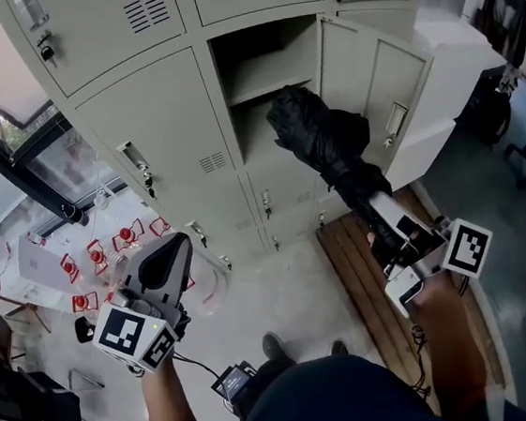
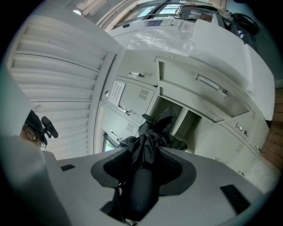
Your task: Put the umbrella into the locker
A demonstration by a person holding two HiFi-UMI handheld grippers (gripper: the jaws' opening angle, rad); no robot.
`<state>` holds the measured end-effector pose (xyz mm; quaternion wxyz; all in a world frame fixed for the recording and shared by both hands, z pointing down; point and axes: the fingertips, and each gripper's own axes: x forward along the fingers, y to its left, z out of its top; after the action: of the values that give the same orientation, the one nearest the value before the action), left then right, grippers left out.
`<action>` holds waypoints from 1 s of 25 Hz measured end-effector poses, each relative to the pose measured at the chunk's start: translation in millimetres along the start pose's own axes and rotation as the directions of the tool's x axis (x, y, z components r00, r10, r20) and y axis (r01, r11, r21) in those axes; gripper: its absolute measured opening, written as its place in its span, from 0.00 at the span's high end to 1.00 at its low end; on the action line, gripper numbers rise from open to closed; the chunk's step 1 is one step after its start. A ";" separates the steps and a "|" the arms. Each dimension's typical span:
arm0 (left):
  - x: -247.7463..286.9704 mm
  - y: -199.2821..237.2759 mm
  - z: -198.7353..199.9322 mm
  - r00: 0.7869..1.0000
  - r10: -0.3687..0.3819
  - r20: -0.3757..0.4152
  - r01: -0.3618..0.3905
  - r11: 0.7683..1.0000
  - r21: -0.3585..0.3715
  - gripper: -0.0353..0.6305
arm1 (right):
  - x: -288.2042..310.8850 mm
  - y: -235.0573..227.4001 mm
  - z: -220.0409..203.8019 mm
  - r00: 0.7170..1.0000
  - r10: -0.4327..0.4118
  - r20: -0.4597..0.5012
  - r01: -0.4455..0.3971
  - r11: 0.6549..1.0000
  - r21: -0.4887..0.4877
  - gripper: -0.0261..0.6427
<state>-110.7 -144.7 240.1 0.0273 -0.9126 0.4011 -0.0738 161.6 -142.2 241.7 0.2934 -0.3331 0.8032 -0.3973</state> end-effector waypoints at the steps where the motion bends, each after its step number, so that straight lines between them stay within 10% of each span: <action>1: 3.5 5.7 -0.7 1.000 -0.010 0.002 0.010 1.000 0.000 0.91 | 4.1 -1.0 -0.1 1.000 -0.005 0.007 0.005 1.000 -0.002 0.66; 25: 62.2 120.7 -28.9 0.970 -0.236 0.060 0.238 0.970 -0.043 0.91 | 103.2 -46.8 -20.4 0.974 -0.182 0.137 0.183 0.983 0.003 0.66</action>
<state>-161.6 -271.9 262.5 0.0066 -0.9561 0.2901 -0.0416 98.2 -234.0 269.8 0.3082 -0.4333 0.7492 -0.3949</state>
